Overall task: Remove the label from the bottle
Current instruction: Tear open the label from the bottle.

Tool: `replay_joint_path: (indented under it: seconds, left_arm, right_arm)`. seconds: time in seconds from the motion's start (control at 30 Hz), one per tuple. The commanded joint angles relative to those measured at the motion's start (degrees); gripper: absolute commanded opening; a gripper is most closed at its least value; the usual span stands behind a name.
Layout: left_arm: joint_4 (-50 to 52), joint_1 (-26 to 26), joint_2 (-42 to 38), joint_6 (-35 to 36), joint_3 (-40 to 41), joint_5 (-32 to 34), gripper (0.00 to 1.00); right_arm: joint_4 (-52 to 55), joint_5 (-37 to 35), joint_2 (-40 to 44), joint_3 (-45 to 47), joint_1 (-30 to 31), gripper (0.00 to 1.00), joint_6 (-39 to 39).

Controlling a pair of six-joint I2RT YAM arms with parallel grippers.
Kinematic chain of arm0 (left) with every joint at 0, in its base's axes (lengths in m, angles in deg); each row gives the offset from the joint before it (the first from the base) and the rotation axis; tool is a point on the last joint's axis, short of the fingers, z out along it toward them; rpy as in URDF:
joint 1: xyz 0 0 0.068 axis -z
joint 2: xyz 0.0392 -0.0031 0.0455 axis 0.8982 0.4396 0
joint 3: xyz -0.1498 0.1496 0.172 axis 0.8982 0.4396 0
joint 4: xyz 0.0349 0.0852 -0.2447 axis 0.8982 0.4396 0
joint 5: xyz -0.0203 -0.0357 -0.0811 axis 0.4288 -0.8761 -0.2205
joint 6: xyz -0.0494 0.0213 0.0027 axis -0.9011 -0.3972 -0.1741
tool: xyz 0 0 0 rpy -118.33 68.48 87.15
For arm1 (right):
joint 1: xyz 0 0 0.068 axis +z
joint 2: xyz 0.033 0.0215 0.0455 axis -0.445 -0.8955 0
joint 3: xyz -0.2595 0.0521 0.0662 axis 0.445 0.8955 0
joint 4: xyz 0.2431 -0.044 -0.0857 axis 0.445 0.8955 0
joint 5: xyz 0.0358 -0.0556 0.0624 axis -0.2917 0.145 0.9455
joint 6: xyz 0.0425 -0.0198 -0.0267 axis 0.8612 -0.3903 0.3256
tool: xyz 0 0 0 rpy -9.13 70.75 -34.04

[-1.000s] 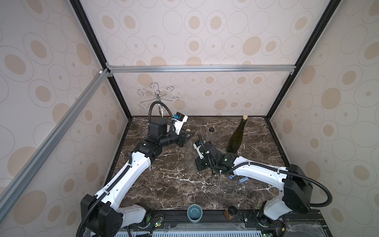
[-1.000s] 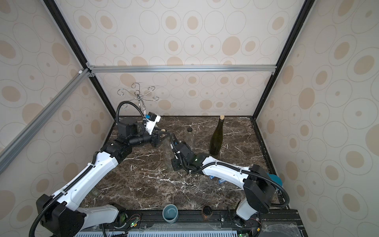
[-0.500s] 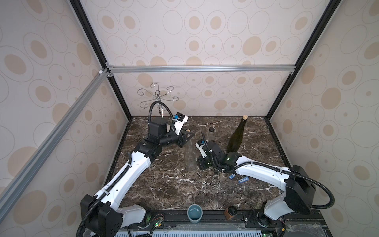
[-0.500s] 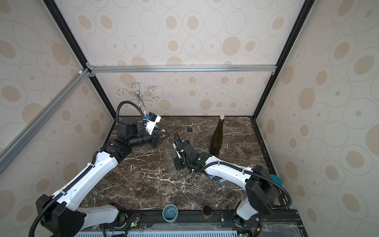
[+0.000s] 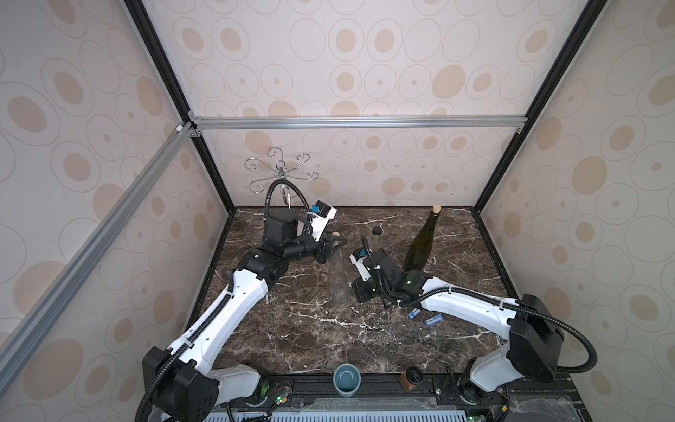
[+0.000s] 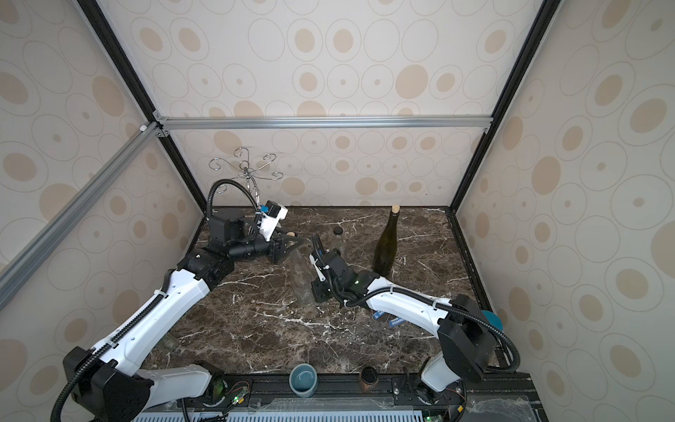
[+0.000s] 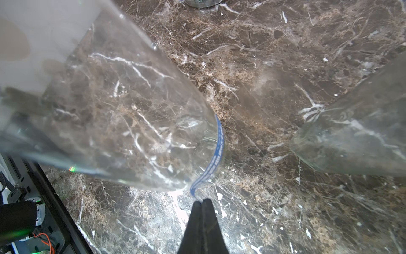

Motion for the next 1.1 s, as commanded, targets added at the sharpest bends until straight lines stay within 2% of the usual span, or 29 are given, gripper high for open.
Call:
replay_joint_path:
  seconds: [0.0, 1.07]
  left_arm:
    - [5.23, 0.2, 0.33, 0.69, -1.16, -1.31, 0.08]
    - [7.28, 3.45, 1.0, 3.88, -2.83, -1.87, 0.08]
  right_arm:
    - [-0.27, 0.15, 1.88, 0.94, -0.34, 0.0, -0.34]
    - [0.02, -0.03, 3.69, 3.52, -2.1, 0.0, 0.02]
